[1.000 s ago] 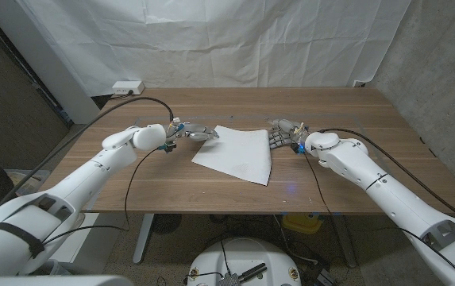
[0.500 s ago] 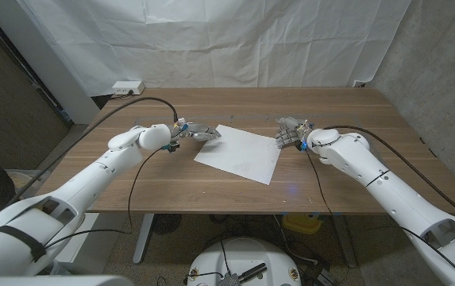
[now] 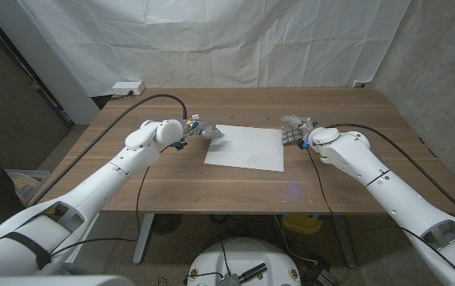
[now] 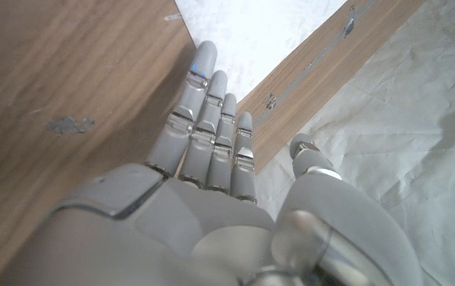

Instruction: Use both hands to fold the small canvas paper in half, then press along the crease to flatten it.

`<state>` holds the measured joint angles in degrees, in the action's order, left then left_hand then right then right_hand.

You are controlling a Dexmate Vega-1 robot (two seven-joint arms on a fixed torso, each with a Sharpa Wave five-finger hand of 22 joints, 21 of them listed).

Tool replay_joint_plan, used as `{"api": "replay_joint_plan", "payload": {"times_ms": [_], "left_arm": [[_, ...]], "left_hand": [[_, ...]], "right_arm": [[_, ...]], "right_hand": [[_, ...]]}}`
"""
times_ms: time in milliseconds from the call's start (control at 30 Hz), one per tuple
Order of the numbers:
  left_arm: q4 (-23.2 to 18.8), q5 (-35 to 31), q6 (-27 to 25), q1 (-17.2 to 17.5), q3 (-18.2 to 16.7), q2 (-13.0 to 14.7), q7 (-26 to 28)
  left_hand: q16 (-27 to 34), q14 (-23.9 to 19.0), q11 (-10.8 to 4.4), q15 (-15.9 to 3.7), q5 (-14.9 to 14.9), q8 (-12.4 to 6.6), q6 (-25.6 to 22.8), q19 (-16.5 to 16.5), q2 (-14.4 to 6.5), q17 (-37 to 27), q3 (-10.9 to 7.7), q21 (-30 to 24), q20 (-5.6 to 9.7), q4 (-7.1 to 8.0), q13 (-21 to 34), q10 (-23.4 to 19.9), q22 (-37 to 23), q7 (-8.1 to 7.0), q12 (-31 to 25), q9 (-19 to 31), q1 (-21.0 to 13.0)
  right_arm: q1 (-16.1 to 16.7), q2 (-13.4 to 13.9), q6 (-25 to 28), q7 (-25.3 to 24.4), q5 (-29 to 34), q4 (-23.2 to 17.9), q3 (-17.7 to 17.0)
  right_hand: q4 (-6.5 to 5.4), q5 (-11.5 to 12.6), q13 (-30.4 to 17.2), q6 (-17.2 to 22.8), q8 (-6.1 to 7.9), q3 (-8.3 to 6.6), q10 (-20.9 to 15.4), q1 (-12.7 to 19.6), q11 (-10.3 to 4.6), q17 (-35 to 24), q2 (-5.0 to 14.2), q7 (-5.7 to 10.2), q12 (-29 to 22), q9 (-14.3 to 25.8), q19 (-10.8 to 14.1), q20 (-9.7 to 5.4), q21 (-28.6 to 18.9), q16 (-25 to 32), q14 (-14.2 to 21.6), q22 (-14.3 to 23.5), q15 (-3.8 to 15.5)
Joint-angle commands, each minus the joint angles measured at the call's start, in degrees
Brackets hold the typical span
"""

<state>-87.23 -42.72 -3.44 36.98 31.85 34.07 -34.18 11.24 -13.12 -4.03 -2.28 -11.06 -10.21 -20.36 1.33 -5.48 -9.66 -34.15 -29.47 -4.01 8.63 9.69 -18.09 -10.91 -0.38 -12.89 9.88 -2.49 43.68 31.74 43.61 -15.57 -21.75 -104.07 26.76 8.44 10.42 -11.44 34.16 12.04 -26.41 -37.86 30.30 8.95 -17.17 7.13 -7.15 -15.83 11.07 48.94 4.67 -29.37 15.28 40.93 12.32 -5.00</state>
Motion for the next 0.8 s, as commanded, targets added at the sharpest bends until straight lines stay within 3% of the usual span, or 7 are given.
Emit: {"api": "replay_joint_plan", "payload": {"times_ms": [33,233,433,667,800], "left_arm": [[-2.74,-1.04,-4.66,0.8,1.27,-0.32,-4.28],[-2.75,-0.47,-4.43,0.95,1.02,-0.15,-3.98],[-2.44,-0.19,-4.41,0.81,1.01,-0.13,-3.76],[-1.98,0.04,-4.36,0.57,0.99,-0.12,-3.43],[-1.58,0.2,-4.2,0.34,1.07,-0.12,-3.4]], "left_hand": [[0.38,-0.76,1.01,-0.26,-0.27,-0.54,-0.85,0.28,-0.11,-0.3,0.01,-0.23,0.06,0.43,1.03,-3.29,-0.27,0.62,-0.37,0.33,0.38],[0.12,-0.55,0.97,-0.21,-0.34,-0.47,-0.7,0.22,-0.09,-0.29,0.18,-0.16,0.08,0.53,1.03,-3.15,-0.28,0.55,-0.16,0.32,0.66],[0.04,-0.62,1.19,-0.14,-0.4,-0.45,-0.63,0.42,-0.11,-0.28,0.26,-0.2,0.14,0.58,1.03,-3.03,-0.29,0.62,-0.01,0.32,0.81],[-0.08,-0.59,1.0,-0.25,-0.46,-0.43,-0.58,0.45,-0.09,-0.26,0.36,-0.17,0.33,0.59,1.03,-3.06,-0.29,0.59,0.1,0.32,0.93],[-0.15,-0.62,1.07,-0.23,-0.51,-0.41,-0.51,0.5,-0.07,-0.25,0.43,-0.16,0.38,0.59,1.03,-3.06,-0.29,0.6,0.18,0.31,1.01]], "right_arm": [[-4.94,0.44,15.39,-1.72,5.56,-2.94,5.02],[-6.6,0.28,17.54,0.93,5.65,-2.26,5.86],[-6.27,-0.47,15.99,3.56,3.89,-1.28,3.99],[-4.42,-1.58,10.72,6.57,0.13,1.14,0.41],[-4.4,-1.88,9.79,6.76,-0.51,1.76,0.21]], "right_hand": [[-1.14,-0.23,0.09,0.53,-0.2,0.42,2.49,-1.43,0.62,0.62,-0.28,0.08,1.78,0.26,-3.83,1.23,1.85,-2.53,-4.31,-1.25,-1.59],[-1.91,-0.22,0.19,-1.57,-1.08,0.85,4.05,-2.93,1.52,1.03,-0.1,-1.03,2.91,0.17,-5.76,1.76,3.02,-3.49,-6.24,-1.79,-3.03],[-2.22,-0.15,0.25,-2.91,-1.39,0.83,1.96,-3.62,1.63,1.41,0.27,-1.67,2.4,0.08,-3.95,1.76,2.65,-2.77,-4.11,-1.98,-2.95],[-2.24,0.26,0.33,-2.89,-1.14,-0.94,-1.08,-2.69,-0.22,1.85,2.7,-2.1,1.71,0.0,-2.62,1.32,2.5,-2.15,-1.77,-2.05,-1.57],[-2.19,0.43,0.42,-2.86,-1.06,-2.11,-2.64,-1.92,-1.8,2.02,3.58,-1.94,1.44,-0.05,-2.31,0.99,2.52,-2.03,-1.11,-2.05,-0.85]]}}
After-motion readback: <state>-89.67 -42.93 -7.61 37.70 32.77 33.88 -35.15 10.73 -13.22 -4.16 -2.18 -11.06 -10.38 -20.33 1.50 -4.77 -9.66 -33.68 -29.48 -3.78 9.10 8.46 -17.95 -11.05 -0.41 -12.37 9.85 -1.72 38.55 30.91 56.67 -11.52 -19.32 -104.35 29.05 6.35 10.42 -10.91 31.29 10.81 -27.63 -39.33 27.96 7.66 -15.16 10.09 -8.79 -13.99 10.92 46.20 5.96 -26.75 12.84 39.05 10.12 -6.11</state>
